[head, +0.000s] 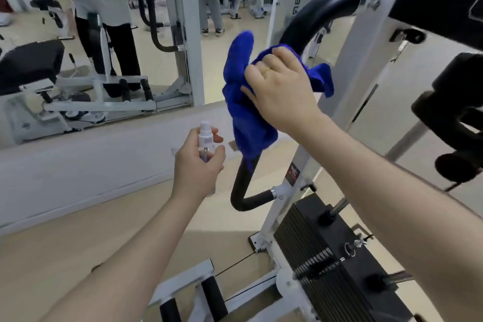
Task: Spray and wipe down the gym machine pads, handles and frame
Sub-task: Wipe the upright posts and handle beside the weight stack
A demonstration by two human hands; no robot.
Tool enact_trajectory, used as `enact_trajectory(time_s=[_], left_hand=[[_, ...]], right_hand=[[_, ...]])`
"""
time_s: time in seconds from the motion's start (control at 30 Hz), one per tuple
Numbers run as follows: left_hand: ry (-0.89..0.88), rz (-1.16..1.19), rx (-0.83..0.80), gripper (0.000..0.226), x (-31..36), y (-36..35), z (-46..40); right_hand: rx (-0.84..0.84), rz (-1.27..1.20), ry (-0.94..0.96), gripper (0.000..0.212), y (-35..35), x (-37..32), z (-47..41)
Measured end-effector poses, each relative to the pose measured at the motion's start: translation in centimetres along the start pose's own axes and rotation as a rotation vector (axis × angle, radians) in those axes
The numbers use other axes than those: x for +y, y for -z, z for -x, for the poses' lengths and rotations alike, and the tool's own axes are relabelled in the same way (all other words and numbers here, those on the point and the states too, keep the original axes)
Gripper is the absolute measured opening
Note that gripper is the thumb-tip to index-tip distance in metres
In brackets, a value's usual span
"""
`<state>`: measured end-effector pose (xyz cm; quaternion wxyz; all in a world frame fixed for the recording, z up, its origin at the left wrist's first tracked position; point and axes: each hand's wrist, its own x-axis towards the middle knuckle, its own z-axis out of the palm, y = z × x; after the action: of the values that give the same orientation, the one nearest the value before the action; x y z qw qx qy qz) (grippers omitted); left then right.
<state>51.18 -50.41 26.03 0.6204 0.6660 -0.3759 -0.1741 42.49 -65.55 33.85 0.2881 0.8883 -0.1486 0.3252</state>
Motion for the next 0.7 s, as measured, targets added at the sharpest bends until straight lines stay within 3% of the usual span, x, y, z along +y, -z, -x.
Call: enact_trajectory(time_s=[0.1, 0.2, 0.27, 0.33, 0.43, 0.53, 0.63, 0.7], left_hand=[[0.009, 0.008, -0.055, 0.028, -2.0, 0.7, 0.9], [0.029, -0.031, -0.104, 0.032, -4.8, 1.5, 2.1], [0.029, -0.067, -0.163, 0.025, -6.6, 2.0, 2.7], [0.071, -0.126, -0.224, 0.016, -9.4, 2.8, 3.2], [0.113, -0.19, -0.289, 0.02, -12.6, 3.3, 2.8], [0.157, -0.168, -0.24, 0.02, -13.8, 3.7, 1.8], [0.222, -0.142, -0.192, 0.023, -13.4, 4.0, 2.1], [0.205, -0.132, -0.216, 0.023, -12.2, 4.2, 1.9]], right_hand=[[-0.31, -0.011, -0.008, 0.023, -3.6, -5.0, 4.9], [-0.457, -0.024, -0.058, 0.021, -7.4, -9.1, 8.3], [-0.516, -0.026, -0.077, 0.016, -9.3, -11.1, 9.9], [-0.739, 0.002, -0.077, 0.008, -11.1, -14.2, 11.5], [-1.002, 0.081, -0.023, 0.024, -13.9, -17.1, 12.7], [-0.92, 0.096, 0.032, 0.015, -14.5, -16.4, 12.2], [-0.528, 0.117, 0.024, 0.008, -11.4, -12.8, 10.3], [-0.414, 0.248, 0.028, 0.014, -9.4, -9.7, 8.3]])
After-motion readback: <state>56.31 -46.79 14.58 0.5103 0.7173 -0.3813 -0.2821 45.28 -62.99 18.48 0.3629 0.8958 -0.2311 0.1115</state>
